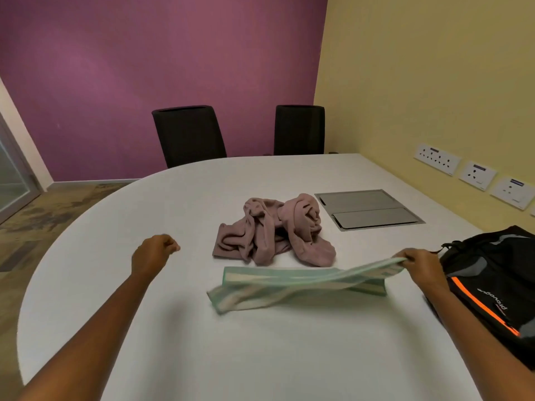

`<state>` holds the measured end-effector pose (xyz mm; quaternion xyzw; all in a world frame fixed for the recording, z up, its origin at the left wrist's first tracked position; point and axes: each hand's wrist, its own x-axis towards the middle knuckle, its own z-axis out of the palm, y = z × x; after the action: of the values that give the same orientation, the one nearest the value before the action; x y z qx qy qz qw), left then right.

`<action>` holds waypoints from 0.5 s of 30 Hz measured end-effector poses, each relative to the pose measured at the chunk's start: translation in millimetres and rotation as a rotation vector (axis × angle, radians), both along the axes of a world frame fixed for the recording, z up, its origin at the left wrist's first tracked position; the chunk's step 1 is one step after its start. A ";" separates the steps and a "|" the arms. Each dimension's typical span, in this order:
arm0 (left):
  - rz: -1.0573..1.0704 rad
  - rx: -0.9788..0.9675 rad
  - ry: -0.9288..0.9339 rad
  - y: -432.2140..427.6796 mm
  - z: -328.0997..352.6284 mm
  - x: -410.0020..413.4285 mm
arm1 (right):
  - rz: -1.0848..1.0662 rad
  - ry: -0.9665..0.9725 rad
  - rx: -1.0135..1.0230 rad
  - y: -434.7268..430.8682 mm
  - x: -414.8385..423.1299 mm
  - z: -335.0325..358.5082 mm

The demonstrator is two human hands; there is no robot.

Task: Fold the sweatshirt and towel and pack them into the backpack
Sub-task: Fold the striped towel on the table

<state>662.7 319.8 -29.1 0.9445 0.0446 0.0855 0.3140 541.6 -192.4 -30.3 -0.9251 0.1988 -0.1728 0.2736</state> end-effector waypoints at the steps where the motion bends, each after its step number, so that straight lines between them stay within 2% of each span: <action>1: -0.001 0.017 0.020 -1.0 -7.4 -8.4 | 0.025 0.052 -0.016 -0.8 -6.2 -8.3; 10: -0.100 0.160 0.218 -36.4 -83.2 -74.8 | 0.039 0.286 -0.079 9.2 -55.3 -70.8; 15: -0.168 0.272 0.245 -61.4 -108.2 -94.6 | -0.010 0.309 -0.130 8.5 -65.2 -95.9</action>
<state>568.1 258.4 -137.2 0.9820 -0.0087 -0.0512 0.1817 476.4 -183.9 -126.2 -0.9554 0.2316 -0.0421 0.1785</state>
